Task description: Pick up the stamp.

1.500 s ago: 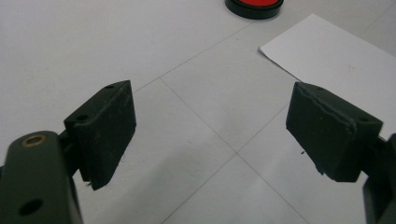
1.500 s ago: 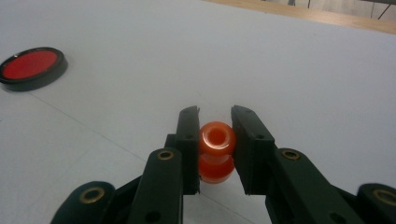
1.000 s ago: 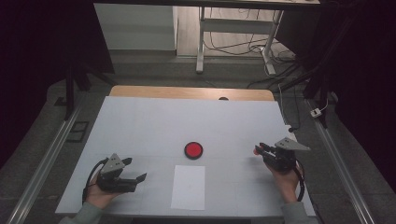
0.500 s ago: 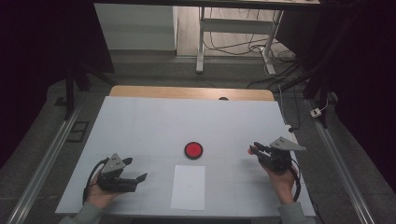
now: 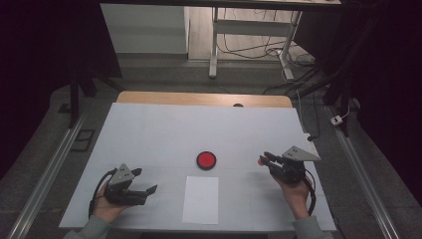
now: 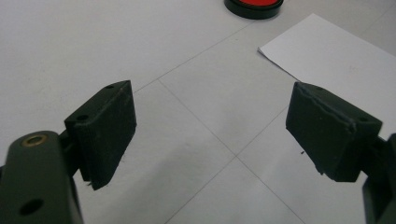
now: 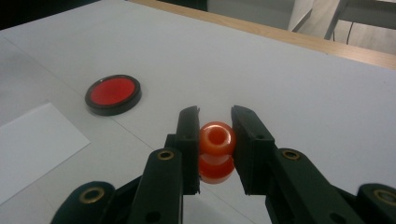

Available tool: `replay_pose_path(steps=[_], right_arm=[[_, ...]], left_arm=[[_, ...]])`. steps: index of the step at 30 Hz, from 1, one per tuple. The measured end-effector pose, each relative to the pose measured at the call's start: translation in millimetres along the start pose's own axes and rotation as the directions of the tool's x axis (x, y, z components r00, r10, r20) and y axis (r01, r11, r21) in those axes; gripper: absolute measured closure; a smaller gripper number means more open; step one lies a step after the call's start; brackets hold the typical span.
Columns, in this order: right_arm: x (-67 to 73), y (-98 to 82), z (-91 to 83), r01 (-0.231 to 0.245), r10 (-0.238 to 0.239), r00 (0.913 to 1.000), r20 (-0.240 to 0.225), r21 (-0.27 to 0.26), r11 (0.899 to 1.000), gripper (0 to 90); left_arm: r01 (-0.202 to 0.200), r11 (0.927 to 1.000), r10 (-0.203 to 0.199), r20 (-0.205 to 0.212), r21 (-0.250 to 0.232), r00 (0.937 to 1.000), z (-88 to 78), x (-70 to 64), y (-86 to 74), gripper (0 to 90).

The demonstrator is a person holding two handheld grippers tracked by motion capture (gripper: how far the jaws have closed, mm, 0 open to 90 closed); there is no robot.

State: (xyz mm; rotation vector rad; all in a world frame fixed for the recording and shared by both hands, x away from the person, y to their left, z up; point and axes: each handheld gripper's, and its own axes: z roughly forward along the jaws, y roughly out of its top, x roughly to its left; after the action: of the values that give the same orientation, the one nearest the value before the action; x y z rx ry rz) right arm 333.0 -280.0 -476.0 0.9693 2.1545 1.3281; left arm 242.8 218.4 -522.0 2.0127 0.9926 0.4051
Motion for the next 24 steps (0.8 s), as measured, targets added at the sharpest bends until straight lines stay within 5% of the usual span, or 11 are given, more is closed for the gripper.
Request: replay_pose_path(steps=[24], right_arm=[[32.7,11.6,17.4,0.046,-0.047,0.9946,-0.092,-0.012,0.999,72.0]], left_arm=[[-0.004,1.0,0.004,0.004,0.004,1.0,1.7,-0.8,0.3,16.5]])
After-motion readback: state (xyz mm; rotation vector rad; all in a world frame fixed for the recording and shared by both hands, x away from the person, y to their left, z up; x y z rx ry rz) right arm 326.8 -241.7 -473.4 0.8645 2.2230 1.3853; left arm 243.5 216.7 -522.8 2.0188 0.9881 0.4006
